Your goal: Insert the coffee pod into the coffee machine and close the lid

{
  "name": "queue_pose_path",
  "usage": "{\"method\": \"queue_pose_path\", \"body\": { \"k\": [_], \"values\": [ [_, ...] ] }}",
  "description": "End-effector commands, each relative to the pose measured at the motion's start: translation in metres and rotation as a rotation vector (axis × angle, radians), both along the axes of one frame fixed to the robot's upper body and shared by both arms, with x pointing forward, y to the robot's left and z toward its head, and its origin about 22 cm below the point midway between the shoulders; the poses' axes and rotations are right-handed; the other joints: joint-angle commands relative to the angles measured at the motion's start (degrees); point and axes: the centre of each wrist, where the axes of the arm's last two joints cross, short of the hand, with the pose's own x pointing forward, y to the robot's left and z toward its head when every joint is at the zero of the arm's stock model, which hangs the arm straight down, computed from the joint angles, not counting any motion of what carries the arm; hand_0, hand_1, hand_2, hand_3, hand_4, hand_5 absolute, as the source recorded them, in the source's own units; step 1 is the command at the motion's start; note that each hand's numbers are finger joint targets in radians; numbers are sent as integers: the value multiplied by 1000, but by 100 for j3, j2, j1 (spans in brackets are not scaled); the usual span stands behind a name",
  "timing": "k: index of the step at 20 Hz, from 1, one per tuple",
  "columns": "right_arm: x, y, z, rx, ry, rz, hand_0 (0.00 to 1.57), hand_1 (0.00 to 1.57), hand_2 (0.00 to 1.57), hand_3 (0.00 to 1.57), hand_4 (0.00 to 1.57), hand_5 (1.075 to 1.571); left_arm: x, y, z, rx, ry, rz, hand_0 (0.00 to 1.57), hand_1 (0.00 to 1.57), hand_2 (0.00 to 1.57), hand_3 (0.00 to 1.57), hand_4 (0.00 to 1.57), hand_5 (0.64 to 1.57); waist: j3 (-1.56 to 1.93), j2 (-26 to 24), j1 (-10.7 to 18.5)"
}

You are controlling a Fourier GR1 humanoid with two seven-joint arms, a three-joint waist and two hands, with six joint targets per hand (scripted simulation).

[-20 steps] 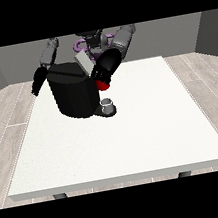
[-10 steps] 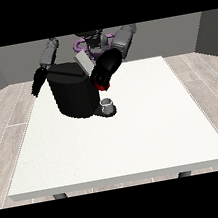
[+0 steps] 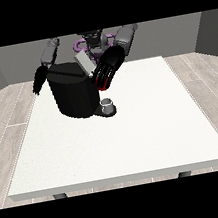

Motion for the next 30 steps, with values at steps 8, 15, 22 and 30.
{"method": "queue_pose_path", "body": {
  "k": [8,15,22,30],
  "values": [
    [-36,-22,-77,50,204,-86,0,0,0,0,0,1571,-2,-32,-114,-72,266,-74,0,0,85,0,0,1571,-10,-1400,941],
    [-80,-62,-119,55,305,-205,0,0,0,0,0,1571,-24,-36,-214,-740,432,-163,0,0,0,0,418,1571,-24,-2490,1569],
    [-90,-41,-118,141,296,-83,0,0,0,0,0,1571,-90,-40,-336,-1074,631,-19,0,0,0,0,419,1571,-15,-3573,2110],
    [-44,-70,-51,30,144,49,0,0,0,0,154,1571,-103,-44,-346,-1121,698,-50,0,0,0,0,420,1571,-10,-3511,2644]
  ]
}}
